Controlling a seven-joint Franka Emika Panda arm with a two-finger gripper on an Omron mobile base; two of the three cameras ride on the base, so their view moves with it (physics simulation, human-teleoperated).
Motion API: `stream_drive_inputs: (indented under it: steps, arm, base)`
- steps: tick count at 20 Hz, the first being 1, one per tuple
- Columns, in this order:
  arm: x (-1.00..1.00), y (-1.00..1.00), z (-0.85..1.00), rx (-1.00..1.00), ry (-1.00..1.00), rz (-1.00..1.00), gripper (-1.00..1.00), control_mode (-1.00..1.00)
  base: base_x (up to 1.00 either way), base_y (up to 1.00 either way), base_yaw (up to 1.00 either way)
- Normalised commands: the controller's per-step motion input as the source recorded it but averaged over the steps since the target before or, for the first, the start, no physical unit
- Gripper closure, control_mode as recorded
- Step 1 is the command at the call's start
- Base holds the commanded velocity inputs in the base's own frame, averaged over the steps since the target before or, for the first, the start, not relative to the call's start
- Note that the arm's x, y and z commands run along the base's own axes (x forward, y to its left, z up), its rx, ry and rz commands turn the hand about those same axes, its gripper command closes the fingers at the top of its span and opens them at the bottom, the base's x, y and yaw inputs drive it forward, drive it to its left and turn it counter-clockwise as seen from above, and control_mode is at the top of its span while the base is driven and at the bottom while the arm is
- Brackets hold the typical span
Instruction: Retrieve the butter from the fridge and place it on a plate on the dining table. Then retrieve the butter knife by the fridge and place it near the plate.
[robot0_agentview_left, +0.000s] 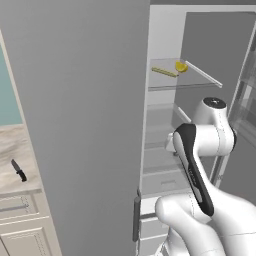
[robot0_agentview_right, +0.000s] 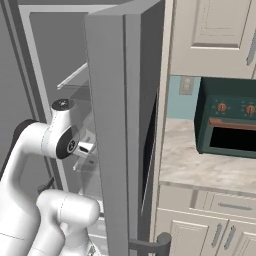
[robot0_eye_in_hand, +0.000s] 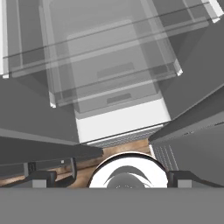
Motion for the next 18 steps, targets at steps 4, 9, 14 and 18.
stream_drive_inputs:
  steps: [4,9,14,18]
  arm:
    - [0.00,0.00,0.00,0.00,0.00,0.00,-1.00,1.00]
    - [0.00,0.00,0.00,0.00,0.00,0.00,-1.00,1.00]
    - [0.00,0.00,0.00,0.00,0.00,0.00,-1.00,1.00]
    - [0.00,0.00,0.00,0.00,0.00,0.00,-1.00,1.00]
  base:
    - [0.05,-0.30,0.00]
    - [0.22,-0.23,0.00]
    - [0.15,-0.01,0.00]
    - [0.00,0.00,0.01]
